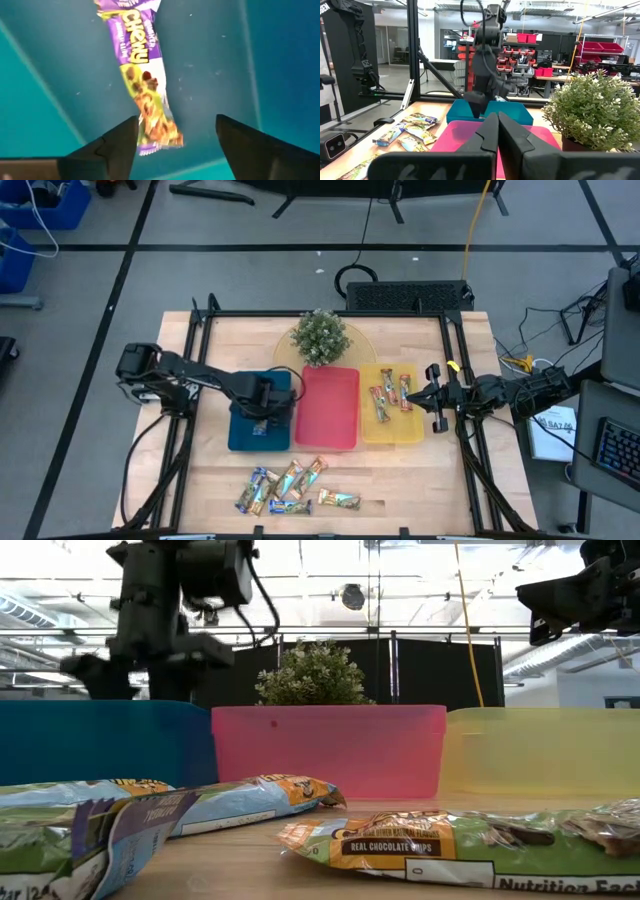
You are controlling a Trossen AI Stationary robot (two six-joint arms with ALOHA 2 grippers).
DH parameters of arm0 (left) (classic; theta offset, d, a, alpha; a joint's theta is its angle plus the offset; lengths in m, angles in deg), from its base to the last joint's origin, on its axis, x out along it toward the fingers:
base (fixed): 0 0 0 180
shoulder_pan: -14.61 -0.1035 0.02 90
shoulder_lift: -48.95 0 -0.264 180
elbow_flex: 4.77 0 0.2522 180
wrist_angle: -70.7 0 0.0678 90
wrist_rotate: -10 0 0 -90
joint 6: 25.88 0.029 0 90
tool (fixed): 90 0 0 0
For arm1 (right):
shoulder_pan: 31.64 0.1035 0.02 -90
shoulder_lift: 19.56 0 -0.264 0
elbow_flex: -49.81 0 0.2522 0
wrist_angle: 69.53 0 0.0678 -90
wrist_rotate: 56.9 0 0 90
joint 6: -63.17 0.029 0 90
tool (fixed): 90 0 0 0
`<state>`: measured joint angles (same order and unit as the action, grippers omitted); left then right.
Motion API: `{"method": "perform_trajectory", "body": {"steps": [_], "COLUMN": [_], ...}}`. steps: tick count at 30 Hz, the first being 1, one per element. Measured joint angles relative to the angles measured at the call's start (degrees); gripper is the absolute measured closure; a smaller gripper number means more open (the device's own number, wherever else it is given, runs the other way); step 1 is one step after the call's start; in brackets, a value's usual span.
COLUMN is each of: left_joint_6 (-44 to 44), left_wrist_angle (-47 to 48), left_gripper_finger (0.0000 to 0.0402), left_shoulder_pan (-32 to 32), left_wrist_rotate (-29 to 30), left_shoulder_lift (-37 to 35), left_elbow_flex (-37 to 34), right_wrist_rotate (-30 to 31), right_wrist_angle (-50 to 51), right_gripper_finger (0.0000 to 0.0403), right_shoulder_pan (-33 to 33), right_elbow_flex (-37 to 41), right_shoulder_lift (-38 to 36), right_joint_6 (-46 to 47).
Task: Pick and place Granola Bars by type
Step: Put the left blue granola bar into the blue bin
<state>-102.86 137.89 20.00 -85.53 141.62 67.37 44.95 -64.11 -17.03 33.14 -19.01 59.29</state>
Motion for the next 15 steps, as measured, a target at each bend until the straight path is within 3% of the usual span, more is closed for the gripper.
{"method": "perform_trajectory", "body": {"steps": [7,15], "left_joint_6": [2.2,-5.46], "left_wrist_angle": [14.05,16.86], "left_gripper_finger": [0.0099,0.0124], "left_shoulder_pan": [1.76,14.66], "left_wrist_rotate": [0.19,5.27], "left_shoulder_lift": [-4.41,-9.63], "left_elbow_flex": [9.7,18.63], "right_wrist_rotate": [-0.01,-0.02], "right_wrist_angle": [0.01,1.11], "right_gripper_finger": [0.0403,0.0403], "right_shoulder_pan": [0.01,0.0], "right_elbow_flex": [0.01,0.0], "right_shoulder_lift": [0.0,0.0], "right_joint_6": [0.0,0.0]}}
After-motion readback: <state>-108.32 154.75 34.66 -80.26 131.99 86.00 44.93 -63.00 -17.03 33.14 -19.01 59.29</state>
